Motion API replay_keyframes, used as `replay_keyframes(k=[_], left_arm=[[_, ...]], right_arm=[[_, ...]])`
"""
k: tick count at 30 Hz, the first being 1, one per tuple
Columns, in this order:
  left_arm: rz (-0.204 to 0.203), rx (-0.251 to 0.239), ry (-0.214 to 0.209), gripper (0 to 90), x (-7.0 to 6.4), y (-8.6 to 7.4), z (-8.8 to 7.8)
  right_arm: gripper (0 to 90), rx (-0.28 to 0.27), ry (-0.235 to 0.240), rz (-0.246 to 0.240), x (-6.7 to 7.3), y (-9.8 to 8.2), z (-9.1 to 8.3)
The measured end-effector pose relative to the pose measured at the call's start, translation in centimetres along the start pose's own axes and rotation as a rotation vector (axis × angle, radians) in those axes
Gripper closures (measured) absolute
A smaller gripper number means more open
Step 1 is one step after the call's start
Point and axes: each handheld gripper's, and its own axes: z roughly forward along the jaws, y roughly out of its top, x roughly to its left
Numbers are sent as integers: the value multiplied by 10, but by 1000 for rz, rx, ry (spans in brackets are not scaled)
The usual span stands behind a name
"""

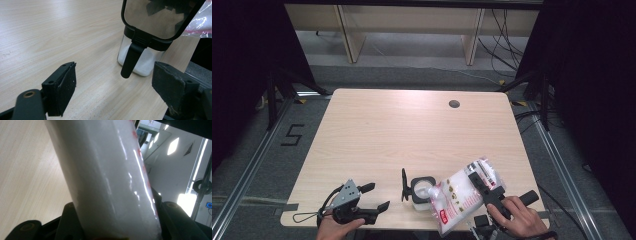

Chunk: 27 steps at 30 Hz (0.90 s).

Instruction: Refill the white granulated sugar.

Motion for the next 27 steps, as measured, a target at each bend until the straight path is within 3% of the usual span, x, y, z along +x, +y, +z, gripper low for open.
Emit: replay_keyframes(k=[1,4,6,7,9,10,13,14,15,17,19,21,24,26,27], left_arm=[[-1,0,0,190,0,0,0],[18,4,3,190,0,0,-1],[-1,2,5,190,0,0,-1],[-1,1,4,190,0,0,-1],[16,4,1,190,0,1,-1],[18,1,-2,190,0,0,0],[16,1,0,190,0,1,0],[16,-1,-3,190,0,0,0],[13,-1,-2,190,0,0,0],[-2,-4,-4,190,-1,0,1],[16,2,-5,190,0,0,0],[1,3,-2,190,0,0,0],[0,1,-4,190,-1,0,1],[-7,-4,-3,190,-1,0,1],[0,3,-2,190,0,0,0]], right_arm=[[566,-14,-11,-10,0,-1,1],[570,-12,13,7,3,-3,2],[573,-19,18,37,7,-5,5],[574,-27,20,2,5,-5,5],[576,-8,45,34,9,-6,6],[578,-30,28,19,9,-7,8],[588,-1,75,56,16,-7,9],[592,-22,74,50,18,-7,12],[594,-27,68,77,21,-7,13],[598,-13,107,78,25,-7,15],[600,-29,103,88,30,-8,18],[600,-33,113,112,34,-9,20],[601,-35,131,99,34,-10,21],[602,-26,152,143,37,-11,21],[603,-28,157,142,38,-11,22]])
